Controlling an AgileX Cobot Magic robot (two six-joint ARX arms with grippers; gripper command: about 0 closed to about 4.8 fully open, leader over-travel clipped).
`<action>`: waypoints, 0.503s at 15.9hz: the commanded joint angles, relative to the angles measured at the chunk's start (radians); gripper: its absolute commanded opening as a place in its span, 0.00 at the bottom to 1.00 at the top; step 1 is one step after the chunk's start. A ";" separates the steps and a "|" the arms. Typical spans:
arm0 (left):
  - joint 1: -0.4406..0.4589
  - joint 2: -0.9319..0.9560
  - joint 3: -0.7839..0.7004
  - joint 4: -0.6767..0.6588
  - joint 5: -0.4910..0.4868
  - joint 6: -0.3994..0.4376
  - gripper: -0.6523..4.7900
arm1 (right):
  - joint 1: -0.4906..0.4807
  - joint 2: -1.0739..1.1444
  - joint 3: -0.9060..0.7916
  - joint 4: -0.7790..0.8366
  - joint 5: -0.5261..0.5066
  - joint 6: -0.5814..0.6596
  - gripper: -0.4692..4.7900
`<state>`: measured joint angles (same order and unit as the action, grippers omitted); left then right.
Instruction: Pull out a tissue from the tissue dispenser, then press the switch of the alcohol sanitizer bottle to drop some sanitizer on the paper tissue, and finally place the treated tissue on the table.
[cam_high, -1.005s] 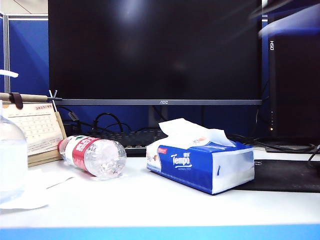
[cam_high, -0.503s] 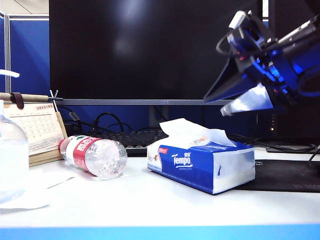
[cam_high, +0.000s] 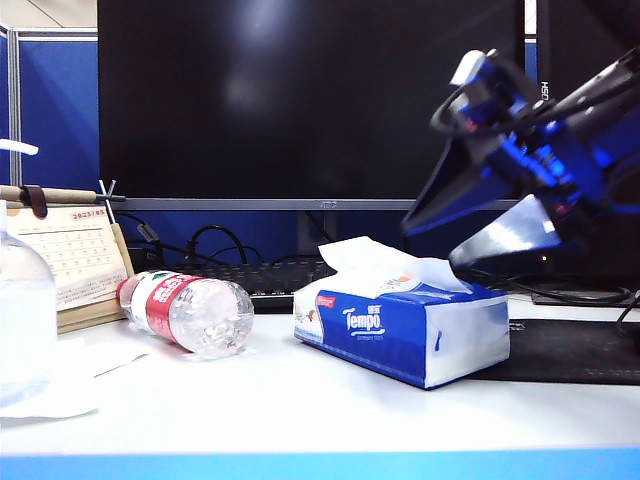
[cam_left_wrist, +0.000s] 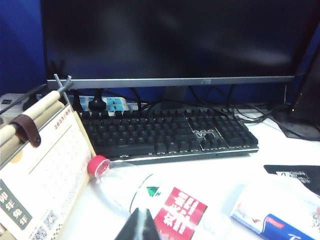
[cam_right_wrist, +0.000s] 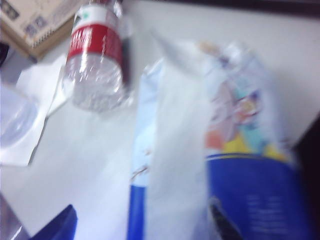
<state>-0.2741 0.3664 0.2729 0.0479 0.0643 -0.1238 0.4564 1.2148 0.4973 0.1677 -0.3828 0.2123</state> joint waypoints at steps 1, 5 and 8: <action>0.001 -0.002 0.003 0.005 -0.002 0.012 0.11 | 0.051 0.059 0.003 0.075 0.043 0.000 0.74; 0.001 -0.002 0.003 -0.034 -0.011 0.035 0.11 | 0.070 0.142 0.005 0.100 0.188 -0.051 0.73; 0.001 -0.003 0.003 -0.039 -0.013 0.045 0.11 | 0.070 0.148 0.005 0.106 0.235 -0.107 0.72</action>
<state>-0.2741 0.3641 0.2726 0.0021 0.0559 -0.0895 0.5255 1.3640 0.4980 0.2543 -0.1745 0.1246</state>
